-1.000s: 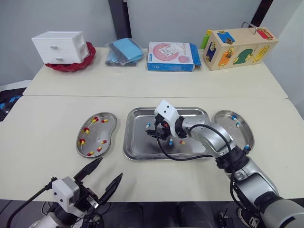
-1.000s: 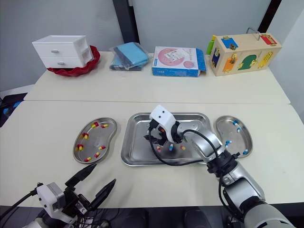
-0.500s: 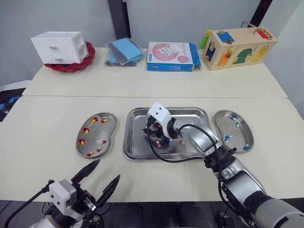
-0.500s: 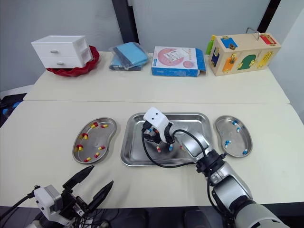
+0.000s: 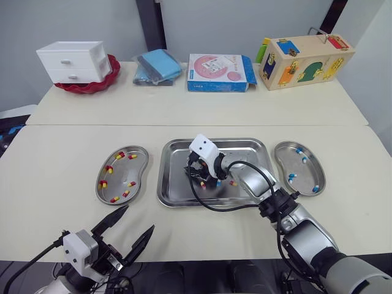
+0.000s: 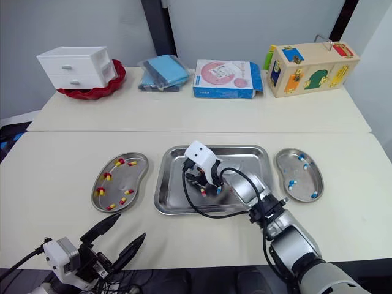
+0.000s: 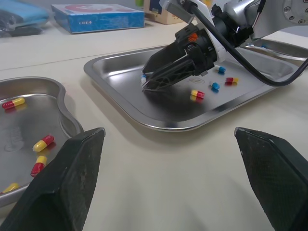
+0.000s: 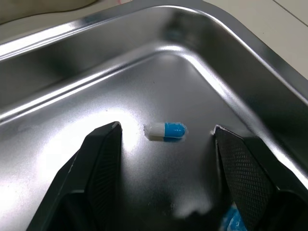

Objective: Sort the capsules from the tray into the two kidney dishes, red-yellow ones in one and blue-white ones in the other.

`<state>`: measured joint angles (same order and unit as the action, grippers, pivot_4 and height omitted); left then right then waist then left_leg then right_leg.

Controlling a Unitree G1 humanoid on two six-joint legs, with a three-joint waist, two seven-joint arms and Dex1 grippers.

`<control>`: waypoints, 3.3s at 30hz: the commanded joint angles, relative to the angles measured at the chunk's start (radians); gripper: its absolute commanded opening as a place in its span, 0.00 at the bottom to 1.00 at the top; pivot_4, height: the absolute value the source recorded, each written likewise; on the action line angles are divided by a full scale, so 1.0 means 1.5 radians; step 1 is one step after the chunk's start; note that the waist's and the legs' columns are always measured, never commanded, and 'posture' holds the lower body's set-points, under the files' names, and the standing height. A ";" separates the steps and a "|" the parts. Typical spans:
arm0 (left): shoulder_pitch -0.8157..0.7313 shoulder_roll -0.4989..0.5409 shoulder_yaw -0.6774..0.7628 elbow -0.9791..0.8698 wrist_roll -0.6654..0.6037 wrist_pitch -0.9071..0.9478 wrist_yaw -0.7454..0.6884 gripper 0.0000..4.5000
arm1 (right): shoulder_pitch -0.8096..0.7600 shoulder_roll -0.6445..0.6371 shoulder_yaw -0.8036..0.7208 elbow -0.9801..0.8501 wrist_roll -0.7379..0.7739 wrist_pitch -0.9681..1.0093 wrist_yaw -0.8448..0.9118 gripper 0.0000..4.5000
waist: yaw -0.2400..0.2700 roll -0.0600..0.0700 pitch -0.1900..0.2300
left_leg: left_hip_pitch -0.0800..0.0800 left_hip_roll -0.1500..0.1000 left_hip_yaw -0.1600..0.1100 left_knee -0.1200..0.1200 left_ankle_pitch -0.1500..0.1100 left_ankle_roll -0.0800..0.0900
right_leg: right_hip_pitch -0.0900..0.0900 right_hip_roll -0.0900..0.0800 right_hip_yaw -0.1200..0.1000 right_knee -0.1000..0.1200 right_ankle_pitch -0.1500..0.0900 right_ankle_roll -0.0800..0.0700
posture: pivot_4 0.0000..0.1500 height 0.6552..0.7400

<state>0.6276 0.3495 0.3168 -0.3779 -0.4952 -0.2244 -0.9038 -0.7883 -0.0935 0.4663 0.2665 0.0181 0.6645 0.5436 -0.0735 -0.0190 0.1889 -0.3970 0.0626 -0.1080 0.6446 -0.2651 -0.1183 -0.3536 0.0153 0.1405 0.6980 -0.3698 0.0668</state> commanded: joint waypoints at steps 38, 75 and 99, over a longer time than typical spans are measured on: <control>0.009 0.015 0.005 -0.012 -0.013 0.008 0.017 1.00 | 0.007 0.045 -0.028 0.025 -0.036 -0.031 0.010 0.15 | -0.009 0.000 0.000 | 0.000 0.000 0.000 0.000 0.000 0.000 | 0.000 0.000 0.000 0.000 0.000 0.000 | 1.00 1.00; -0.078 0.150 -0.074 0.037 -0.043 -0.045 -0.233 1.00 | 0.454 -0.489 -0.525 -0.363 0.226 -0.014 0.218 0.15 | 0.011 0.001 0.001 | 0.000 -0.001 0.002 0.000 0.000 0.000 | 0.001 0.000 0.002 -0.002 0.000 0.000 | 1.00 1.00; -0.062 0.142 -0.054 0.029 -0.052 -0.017 -0.180 1.00 | 0.573 -0.591 -0.686 -0.281 0.299 -0.103 0.381 0.99 | 0.014 0.002 0.001 | 0.001 -0.001 0.002 0.000 0.000 0.000 | 0.003 0.000 0.002 -0.002 0.000 0.000 | 1.00 1.00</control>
<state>0.5233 0.5634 0.2138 -0.3104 -0.5509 -0.2474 -1.1847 0.0593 -0.9585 -0.4956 -0.1651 0.4412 0.5458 1.0665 -0.0523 -0.0166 0.1901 -0.3943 0.0614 -0.1056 0.6451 -0.2654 -0.1177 -0.3480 0.0150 0.1429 0.6950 -0.3699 0.0669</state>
